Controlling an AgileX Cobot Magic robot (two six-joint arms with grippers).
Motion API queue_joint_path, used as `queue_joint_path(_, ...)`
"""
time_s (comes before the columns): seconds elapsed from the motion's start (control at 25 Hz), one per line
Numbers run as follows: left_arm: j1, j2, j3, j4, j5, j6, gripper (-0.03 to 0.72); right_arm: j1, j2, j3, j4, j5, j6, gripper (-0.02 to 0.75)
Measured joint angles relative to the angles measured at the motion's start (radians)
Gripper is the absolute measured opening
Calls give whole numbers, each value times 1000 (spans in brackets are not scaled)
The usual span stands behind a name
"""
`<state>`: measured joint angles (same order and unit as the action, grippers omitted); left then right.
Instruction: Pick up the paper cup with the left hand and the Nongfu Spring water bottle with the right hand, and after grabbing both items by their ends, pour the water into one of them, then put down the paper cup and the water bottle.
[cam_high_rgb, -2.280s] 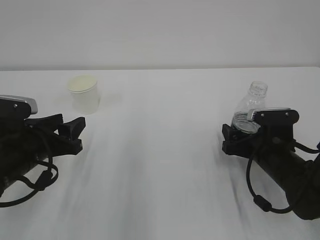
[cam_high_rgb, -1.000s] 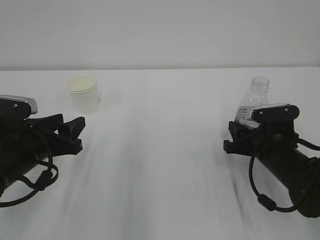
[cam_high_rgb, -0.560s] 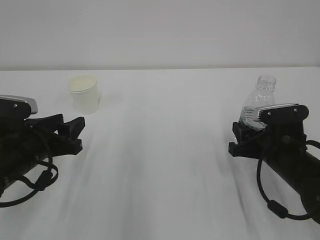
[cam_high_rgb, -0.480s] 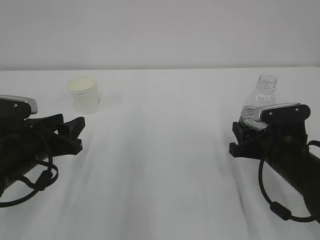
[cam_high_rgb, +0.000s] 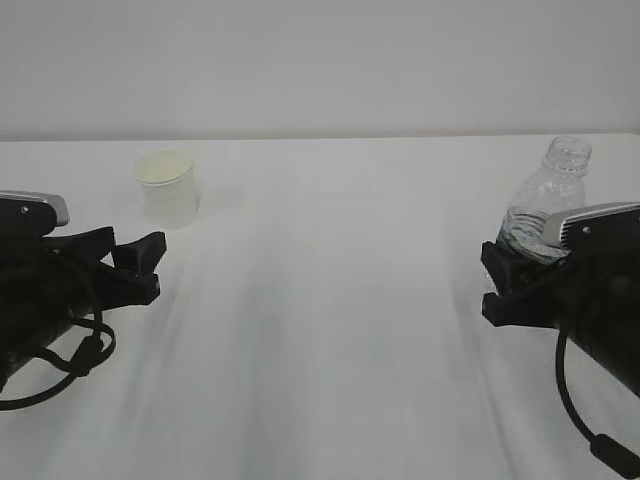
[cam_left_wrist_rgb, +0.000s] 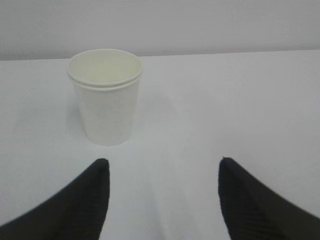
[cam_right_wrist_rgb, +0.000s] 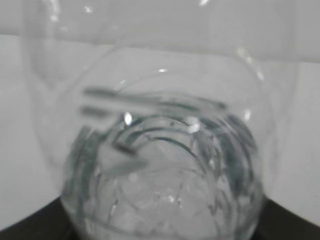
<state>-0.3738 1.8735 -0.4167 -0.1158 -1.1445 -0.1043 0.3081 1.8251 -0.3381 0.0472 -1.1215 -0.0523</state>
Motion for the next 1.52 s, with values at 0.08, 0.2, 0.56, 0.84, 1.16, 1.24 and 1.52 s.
queue_joint_path(0.08, 0, 0, -2, -10, 0, 0, 526, 0, -16, 14, -11, 0, 4, 407)
queue_joint_path(0.2, 0, 8, -18, -22, 0, 0, 605, 0, -24, 23, -34, 0, 15, 407)
queue_joint_path(0.56, 7, 114, -133, -48, 0, 0, 652, 0, -25, 24, -68, 0, 31, 407)
queue_joint_path(0.84, 48, 242, -228, -48, 0, 0, 647, 0, -25, 24, -68, 0, 31, 407)
queue_joint_path(1.16, 73, 342, -331, -25, 0, 0, 634, 0, -25, 24, -68, 0, 31, 407)
queue_joint_path(1.24, 73, 362, -358, -5, 0, 0, 632, 0, -25, 24, -68, 0, 33, 407)
queue_joint_path(1.52, 90, 394, -421, 41, 0, 0, 632, 0, -25, 24, -68, 0, 33, 407)
